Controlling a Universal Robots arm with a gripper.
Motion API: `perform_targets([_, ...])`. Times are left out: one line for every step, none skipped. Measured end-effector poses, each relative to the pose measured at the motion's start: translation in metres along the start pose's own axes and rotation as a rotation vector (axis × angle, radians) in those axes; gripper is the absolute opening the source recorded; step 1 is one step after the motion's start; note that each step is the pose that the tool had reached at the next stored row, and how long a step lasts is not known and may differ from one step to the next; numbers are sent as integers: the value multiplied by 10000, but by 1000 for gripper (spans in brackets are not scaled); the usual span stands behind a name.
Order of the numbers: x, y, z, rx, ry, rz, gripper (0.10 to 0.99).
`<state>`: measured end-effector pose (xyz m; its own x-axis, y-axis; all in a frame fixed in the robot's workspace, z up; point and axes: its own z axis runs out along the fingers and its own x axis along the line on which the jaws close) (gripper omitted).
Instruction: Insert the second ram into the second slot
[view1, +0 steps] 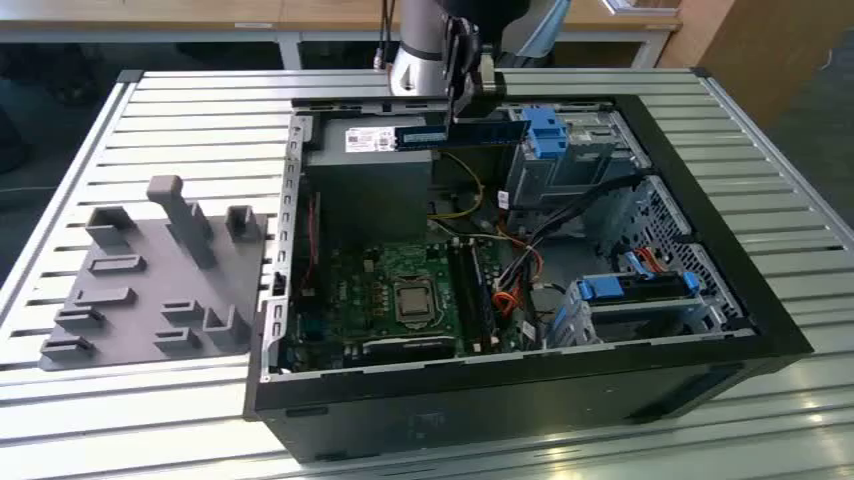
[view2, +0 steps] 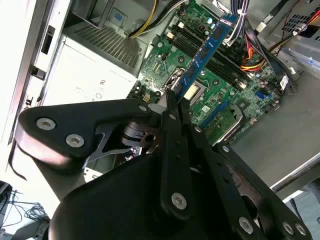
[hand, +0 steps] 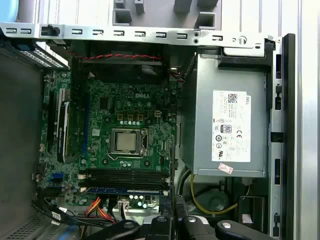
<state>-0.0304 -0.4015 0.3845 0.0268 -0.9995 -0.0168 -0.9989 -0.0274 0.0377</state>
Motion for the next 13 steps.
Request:
perform_targets([0, 0, 0, 0, 0, 0, 137])
perform_targets([0, 0, 0, 0, 0, 0, 137])
perform_targets([0, 0, 0, 0, -1, 0, 137])
perform_targets([0, 0, 0, 0, 0, 0, 137])
perform_targets([5, 0, 0, -1, 1, 0, 137])
perform_targets([14, 1, -1, -1, 1, 1, 137])
perform_targets([28, 1, 0, 0, 0, 0, 137])
perform_targets([43, 1, 0, 0, -1, 0, 137])
perform_targets([57, 1, -1, 0, 1, 0, 137])
perform_targets([74, 2, -1, 0, 0, 0, 137])
perform_targets([92, 3, -1, 0, -1, 0, 137])
perform_targets([116, 3, -2, 0, 1, 0, 137])
perform_targets([137, 4, -2, 0, 0, 0, 137])
